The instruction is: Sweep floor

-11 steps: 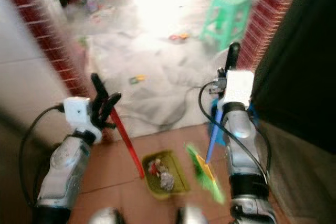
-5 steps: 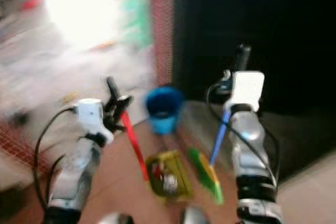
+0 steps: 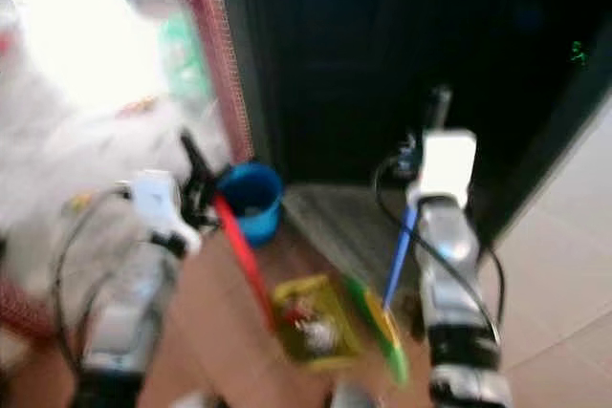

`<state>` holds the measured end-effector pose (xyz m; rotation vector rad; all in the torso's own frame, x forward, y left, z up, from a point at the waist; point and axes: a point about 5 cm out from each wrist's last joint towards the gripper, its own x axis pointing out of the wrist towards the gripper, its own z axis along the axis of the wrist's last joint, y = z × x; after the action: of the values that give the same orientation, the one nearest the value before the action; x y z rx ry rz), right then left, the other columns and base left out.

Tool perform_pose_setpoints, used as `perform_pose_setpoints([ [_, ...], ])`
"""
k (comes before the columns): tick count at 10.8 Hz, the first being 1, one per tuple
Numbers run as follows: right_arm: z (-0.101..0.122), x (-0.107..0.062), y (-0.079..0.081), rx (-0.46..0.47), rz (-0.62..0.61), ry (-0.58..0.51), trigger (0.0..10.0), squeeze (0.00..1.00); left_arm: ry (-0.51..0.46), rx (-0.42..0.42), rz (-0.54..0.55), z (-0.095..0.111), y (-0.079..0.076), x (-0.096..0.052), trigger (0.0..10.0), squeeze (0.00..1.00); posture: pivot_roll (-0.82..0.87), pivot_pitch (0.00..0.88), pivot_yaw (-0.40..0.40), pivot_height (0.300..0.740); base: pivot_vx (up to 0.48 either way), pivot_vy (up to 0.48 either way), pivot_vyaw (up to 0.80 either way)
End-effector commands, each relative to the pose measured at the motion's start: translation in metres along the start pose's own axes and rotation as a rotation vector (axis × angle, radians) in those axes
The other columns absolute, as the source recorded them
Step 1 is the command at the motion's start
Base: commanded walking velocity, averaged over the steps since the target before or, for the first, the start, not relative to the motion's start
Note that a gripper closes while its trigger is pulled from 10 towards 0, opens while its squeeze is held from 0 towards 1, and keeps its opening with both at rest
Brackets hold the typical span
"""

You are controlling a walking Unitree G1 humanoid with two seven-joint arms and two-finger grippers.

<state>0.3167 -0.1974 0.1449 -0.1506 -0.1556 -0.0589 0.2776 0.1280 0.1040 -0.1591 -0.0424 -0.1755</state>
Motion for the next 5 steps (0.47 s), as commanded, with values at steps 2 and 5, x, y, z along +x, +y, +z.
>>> perform_pose_setpoints([
  [2, 0.015, 0.004, 0.002, -0.004, 0.011, -0.064, 10.0, 0.00, -0.077, 0.036, 0.097, 0.018, 0.013, 0.003, 10.0, 0.00, -0.12, 0.000, 0.062, 0.740, 0.000, 0.000, 0.00],
  [5, 0.014, 0.004, 0.005, -0.002, 0.022, -0.065, 10.0, 0.00, -0.097, 0.049, 0.143, 0.024, 0.020, 0.003, 10.0, 0.00, -0.11, 0.000, 0.067, 0.740, 0.000, 0.480, 0.00],
])
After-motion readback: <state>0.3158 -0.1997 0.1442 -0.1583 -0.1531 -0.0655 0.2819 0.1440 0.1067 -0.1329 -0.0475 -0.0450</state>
